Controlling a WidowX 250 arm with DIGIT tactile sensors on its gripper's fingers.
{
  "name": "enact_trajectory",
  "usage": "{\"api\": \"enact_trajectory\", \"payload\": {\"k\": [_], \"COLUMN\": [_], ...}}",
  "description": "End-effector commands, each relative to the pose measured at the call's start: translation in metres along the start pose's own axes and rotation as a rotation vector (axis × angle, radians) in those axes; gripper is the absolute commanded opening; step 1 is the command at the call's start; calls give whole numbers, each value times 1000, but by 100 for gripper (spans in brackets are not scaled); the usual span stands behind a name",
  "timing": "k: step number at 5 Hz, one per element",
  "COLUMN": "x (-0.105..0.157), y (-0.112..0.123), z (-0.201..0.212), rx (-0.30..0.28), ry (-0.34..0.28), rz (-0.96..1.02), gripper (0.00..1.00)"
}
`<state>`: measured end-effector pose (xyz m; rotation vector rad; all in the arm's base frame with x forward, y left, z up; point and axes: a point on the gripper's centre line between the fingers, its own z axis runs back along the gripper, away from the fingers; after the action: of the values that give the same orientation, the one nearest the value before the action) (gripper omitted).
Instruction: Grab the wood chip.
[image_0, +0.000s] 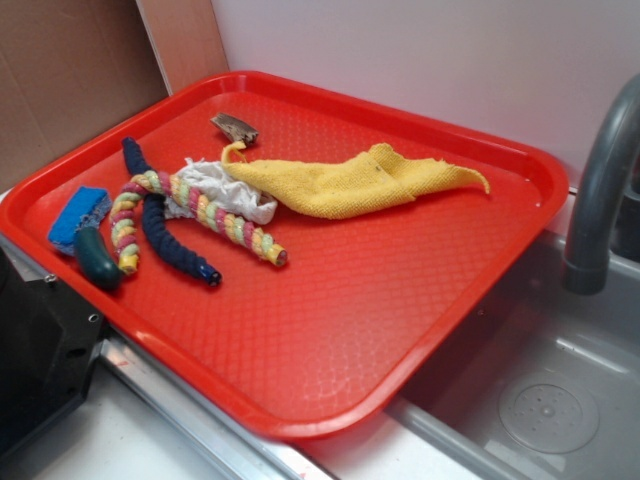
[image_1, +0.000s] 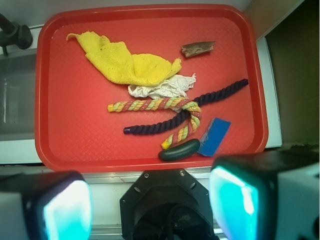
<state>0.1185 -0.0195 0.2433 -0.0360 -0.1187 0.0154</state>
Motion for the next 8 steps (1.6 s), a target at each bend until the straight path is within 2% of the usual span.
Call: {"api": "enact_trajectory", "payload": {"k": [1, 2, 3, 4, 5, 8], "x": [0, 19, 39, 86, 105, 105], "y": [0, 35, 51, 79, 112, 112], "z": [0, -51, -92, -120, -131, -131], "rx": [0, 187, 275, 203, 178, 178], "ry": [0, 72, 58, -56, -141, -141], "rz": [0, 155, 376, 638, 861, 861], "gripper": [100, 100, 100, 100, 100, 100]}}
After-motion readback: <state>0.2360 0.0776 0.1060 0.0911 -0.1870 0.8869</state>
